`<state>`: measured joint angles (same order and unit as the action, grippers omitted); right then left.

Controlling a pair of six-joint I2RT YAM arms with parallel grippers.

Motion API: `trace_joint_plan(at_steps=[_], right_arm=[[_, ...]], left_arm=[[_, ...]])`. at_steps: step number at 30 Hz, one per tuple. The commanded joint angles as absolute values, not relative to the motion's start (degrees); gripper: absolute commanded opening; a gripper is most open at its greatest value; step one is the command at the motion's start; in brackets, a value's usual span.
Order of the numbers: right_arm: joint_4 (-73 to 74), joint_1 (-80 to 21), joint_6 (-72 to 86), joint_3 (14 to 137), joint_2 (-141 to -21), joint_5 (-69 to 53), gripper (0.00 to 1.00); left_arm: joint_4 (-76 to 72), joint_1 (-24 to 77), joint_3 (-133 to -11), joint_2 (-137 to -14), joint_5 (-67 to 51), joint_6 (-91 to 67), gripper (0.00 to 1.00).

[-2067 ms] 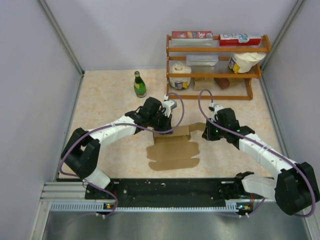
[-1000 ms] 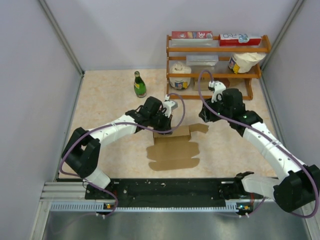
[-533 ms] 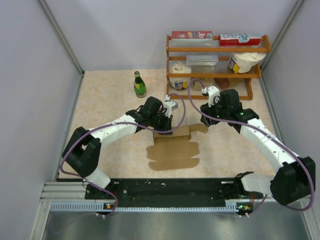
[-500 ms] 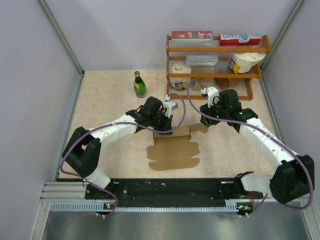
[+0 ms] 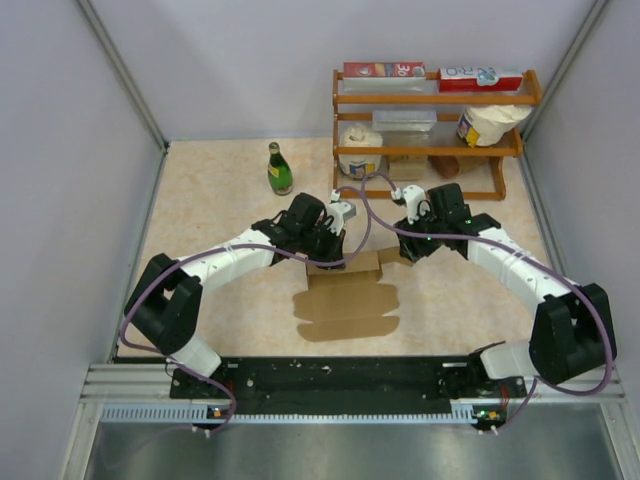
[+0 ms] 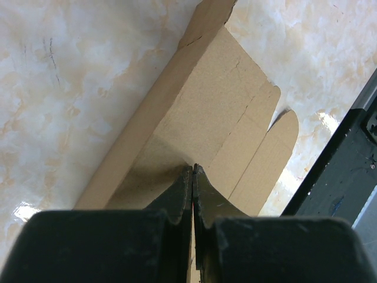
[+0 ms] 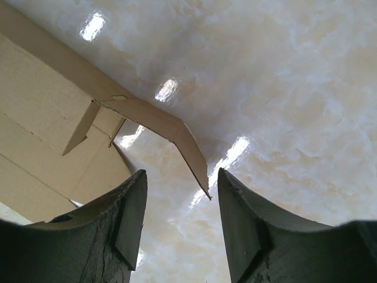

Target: Fold the paper box

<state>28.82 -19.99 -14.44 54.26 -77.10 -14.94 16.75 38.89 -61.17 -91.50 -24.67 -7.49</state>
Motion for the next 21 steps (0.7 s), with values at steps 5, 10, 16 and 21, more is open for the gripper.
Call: trace_joint_plan(at_steps=[5, 10, 16, 21], right_arm=[[27.9, -19.2, -15.9, 55.0, -80.2, -15.9, 0.46], [27.9, -19.3, -15.8, 55.0, -80.9, -15.7, 0.41], [28.2, -19.3, -13.6, 54.8, -80.8, -15.0, 0.36], [29.4, -19.2, -11.5, 54.8, -80.7, -14.9, 0.3]], left_arm=[[16.3, 39.1, -63.0, -91.2, -24.7, -7.4, 0.0], [16.3, 39.0, -63.1, -91.5, -24.8, -7.3, 0.0], [16.3, 39.1, -63.3, -91.5, -24.9, -7.3, 0.0], [16.3, 39.0, -63.4, -91.5, -24.9, -7.4, 0.0]])
